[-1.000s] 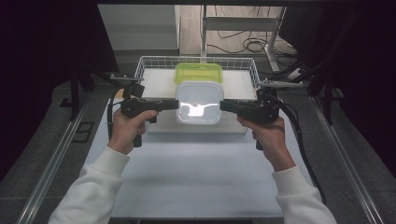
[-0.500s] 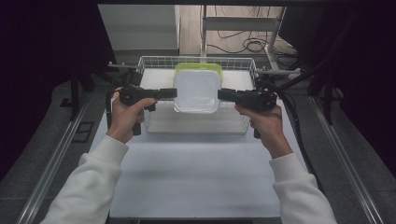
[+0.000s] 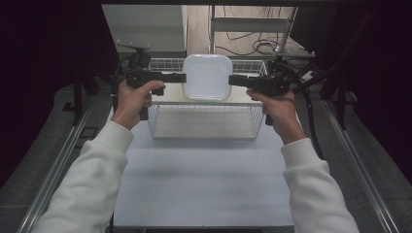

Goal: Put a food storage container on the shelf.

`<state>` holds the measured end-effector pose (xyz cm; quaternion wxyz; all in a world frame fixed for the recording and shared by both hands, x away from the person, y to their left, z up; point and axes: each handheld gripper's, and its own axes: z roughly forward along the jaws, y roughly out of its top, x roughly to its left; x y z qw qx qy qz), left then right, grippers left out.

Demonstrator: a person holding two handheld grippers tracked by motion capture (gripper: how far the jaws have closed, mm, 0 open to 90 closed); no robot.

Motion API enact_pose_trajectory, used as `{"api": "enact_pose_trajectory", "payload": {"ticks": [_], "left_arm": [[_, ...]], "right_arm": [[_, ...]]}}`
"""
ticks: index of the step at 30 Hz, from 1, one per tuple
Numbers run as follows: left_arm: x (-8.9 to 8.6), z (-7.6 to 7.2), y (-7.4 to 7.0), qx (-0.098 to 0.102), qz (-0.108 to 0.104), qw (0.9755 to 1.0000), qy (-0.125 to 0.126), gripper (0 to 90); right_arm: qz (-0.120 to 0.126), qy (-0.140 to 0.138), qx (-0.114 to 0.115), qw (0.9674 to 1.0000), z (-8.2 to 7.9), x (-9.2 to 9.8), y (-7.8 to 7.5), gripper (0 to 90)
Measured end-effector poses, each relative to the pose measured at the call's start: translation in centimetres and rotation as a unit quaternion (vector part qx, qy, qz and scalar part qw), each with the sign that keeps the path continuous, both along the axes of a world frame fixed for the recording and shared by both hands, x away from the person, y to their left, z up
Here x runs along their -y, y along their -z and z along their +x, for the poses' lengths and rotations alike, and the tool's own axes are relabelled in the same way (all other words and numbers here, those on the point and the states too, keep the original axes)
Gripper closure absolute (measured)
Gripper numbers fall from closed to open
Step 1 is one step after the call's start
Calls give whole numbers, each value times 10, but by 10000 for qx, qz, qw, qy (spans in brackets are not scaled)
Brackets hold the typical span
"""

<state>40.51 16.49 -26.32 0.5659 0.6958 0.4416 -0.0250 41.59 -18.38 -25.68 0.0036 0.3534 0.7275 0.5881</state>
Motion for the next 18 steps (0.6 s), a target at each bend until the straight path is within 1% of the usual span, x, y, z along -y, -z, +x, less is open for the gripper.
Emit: {"api": "enact_pose_trajectory", "payload": {"ticks": [2, 5, 8, 10, 12, 14, 18], "left_arm": [[0, 6, -5, -39, 4, 10000, -20, 786], [1, 16, -12, -66, 61, 9999, -67, 784], [0, 24, -16, -114, 44, 9999, -82, 783], [-1, 29, -16, -178, -19, 9998, -104, 782], [-3, 35, -14, -292, -65, 9995, -138, 779], [-4, 41, -11, -349, -77, 9992, -168, 776], [-7, 51, -6, -514, -138, 9984, -213, 774]], "right_arm": [[46, -24, -90, 9999, 7, 1, -3, 767], [67, 4, -124, 9999, 17, 1, -8, 767], [95, -1, -181, 9998, 25, 0, -13, 768], [85, 6, -183, 9998, 30, -2, -15, 767], [88, -3, -236, 9997, 34, -3, -16, 767], [105, -1, -277, 9996, 39, -5, -16, 767], [43, -9, -457, 9989, 49, -9, -15, 767]]}}
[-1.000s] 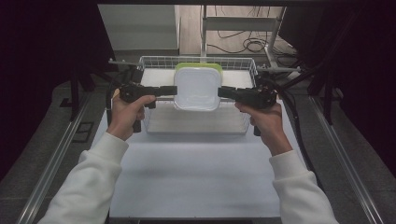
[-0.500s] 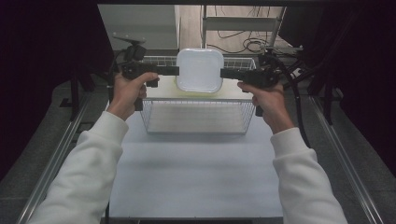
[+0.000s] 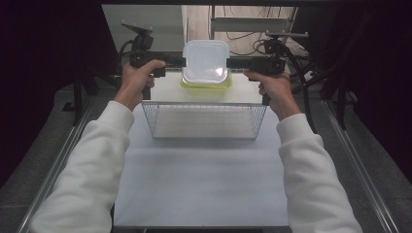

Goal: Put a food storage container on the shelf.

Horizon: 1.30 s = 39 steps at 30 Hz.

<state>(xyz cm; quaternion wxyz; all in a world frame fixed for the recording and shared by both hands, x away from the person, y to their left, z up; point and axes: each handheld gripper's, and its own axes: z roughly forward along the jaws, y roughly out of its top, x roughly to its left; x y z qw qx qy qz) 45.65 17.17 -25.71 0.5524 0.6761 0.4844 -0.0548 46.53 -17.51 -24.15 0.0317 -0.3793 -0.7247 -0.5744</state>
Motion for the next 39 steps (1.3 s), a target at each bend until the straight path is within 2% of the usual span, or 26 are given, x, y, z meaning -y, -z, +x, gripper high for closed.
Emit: {"api": "enact_pose_trajectory", "payload": {"ticks": [4, 8, 15, 18, 21, 24, 27, 30, 33, 35, 37, 39], "left_arm": [[-2, 7, 5, -173, -51, 9998, -26, 776], [-1, 13, 10, -318, -19, 9995, -36, 781], [-4, 21, 14, -506, -291, 9983, -76, 784], [-5, 29, 18, -663, -514, 9964, -85, 773], [-5, 35, 23, -792, -684, 9945, -97, 750], [-6, 41, 26, -870, -838, 9926, -148, 737], [-6, 45, 30, -862, -931, 9917, -215, 718], [-7, 48, 32, -853, -1003, 9911, -195, 714], [-5, 48, 33, -850, -959, 9917, -139, 690], [-3, 47, 32, -824, -863, 9928, -127, 658], [-1, 45, 31, -690, -694, 9950, -190, 627], [-1, 43, 28, -531, -573, 9965, -293, 555]], "right_arm": [[61, 21, -224, 9997, 11, -1, 5, 766], [-5, 95, -468, 9989, 21, -2, 13, 762], [249, 235, -867, 9956, 35, 0, 21, 755], [337, 305, -1049, 9934, 42, 0, 25, 737], [521, 362, -1306, 9894, 50, 2, 30, 715], [644, 442, -1449, 9864, 55, 1, 33, 699], [706, 508, -1575, 9837, 59, 1, 37, 674], [752, 547, -1604, 9827, 60, 1, 37, 664], [739, 579, -1596, 9827, 59, 0, 38, 636], [724, 604, -1581, 9829, 59, -1, 39, 604], [779, 638, -1538, 9830, 58, -1, 38, 567], [777, 688, -1409, 9846, 55, -1, 35, 525]]}}
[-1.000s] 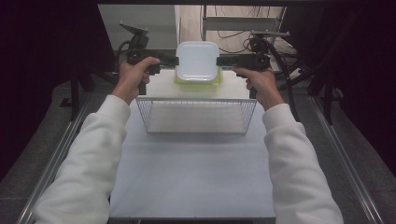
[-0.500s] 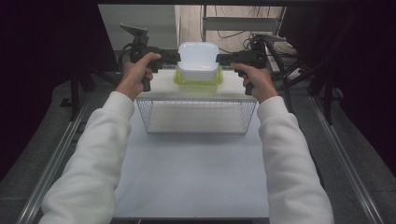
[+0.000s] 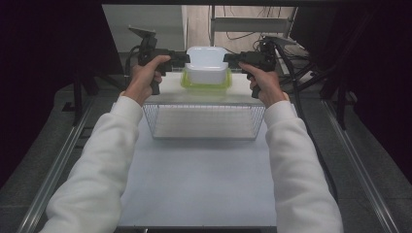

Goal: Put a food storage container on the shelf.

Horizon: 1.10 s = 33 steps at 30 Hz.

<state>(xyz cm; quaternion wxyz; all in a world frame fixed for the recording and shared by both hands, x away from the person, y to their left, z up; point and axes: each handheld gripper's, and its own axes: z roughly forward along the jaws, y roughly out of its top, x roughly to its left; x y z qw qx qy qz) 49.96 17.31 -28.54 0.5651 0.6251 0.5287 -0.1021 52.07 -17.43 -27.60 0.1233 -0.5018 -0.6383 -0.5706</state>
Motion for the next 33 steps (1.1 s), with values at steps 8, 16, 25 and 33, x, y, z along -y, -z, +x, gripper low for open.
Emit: {"api": "enact_pose_trajectory", "payload": {"ticks": [8, 16, 25, 33], "left_arm": [[-4, -15, -11, 376, 313, 9987, -123, 398], [-12, -37, -14, 669, 710, 9952, -72, 337], [-19, -63, -3, 928, 866, 9919, 35, 281], [-23, -96, 11, 1193, 1064, 9870, 150, 260]], "right_arm": [[-388, 39, 595, 9975, -17, 9, -16, 438], [-826, -56, 990, 9916, -32, 16, -16, 353], [-1208, -172, 1398, 9826, -56, 29, -13, 300], [-1642, -217, 1638, 9725, -90, 47, -3, 285]]}}
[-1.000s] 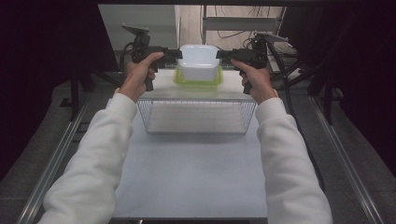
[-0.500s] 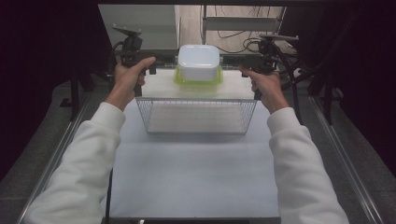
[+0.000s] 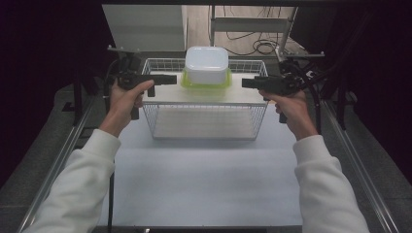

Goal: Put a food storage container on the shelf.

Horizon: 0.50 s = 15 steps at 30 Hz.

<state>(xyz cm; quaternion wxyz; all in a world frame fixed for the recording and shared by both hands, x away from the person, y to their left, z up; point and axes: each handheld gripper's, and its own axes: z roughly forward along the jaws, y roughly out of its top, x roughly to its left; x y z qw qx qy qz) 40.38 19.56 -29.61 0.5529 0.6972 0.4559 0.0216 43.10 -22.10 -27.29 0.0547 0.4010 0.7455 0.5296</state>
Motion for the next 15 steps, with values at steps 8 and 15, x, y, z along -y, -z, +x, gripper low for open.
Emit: {"api": "enact_pose_trajectory", "payload": {"ticks": [8, 15], "left_arm": [[-8, -47, 25, 237, 281, 9992, 127, 252], [-10, -89, 75, 96, 441, 9988, 212, 250]], "right_arm": [[-102, -70, 161, 9998, -41, 20, 32, 274], [20, -62, 366, 9993, -75, 35, 73, 267]]}}
